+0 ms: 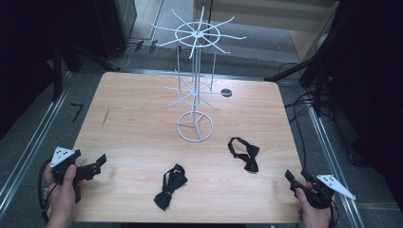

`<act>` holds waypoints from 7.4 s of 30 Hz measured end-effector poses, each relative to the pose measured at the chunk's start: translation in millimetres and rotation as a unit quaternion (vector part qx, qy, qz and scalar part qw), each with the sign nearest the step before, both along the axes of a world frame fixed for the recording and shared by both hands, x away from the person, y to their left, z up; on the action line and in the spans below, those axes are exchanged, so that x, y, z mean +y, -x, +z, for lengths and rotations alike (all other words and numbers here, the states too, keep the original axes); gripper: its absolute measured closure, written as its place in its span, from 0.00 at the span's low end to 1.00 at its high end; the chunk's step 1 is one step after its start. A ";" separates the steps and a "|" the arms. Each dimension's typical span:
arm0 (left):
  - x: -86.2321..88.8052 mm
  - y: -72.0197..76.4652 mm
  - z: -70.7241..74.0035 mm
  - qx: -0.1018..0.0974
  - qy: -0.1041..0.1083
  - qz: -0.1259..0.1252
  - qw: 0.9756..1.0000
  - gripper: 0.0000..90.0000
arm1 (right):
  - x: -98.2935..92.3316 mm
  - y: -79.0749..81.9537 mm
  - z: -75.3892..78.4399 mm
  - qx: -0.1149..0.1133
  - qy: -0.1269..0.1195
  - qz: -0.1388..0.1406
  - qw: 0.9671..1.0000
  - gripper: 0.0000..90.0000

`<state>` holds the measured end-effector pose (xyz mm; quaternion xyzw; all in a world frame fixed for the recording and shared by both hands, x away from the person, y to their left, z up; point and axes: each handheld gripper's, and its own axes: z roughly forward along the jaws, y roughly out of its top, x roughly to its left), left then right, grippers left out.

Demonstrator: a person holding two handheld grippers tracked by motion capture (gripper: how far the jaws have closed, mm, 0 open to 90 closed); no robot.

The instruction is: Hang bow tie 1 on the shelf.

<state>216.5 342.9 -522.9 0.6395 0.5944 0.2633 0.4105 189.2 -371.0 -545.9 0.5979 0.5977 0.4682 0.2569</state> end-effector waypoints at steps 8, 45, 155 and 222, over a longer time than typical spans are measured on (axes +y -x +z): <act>1.1 -5.3 -0.2 0.014 0.001 0.000 1.000 0.00 | 16.7 2.5 11.6 -0.035 -0.010 0.013 0.999 0.38; 0.1 -6.9 -0.6 0.018 0.000 -0.010 1.000 0.00 | 162.6 -26.6 41.1 -0.062 0.007 0.157 0.986 0.43; 2.7 -5.1 -0.7 0.016 0.014 -0.011 1.000 0.00 | 308.0 -39.2 2.4 0.061 0.008 0.305 0.950 1.00; 4.0 -6.2 -0.5 0.010 0.020 -0.025 0.999 0.00 | 286.0 -16.6 130.8 -0.147 0.015 0.220 0.964 1.00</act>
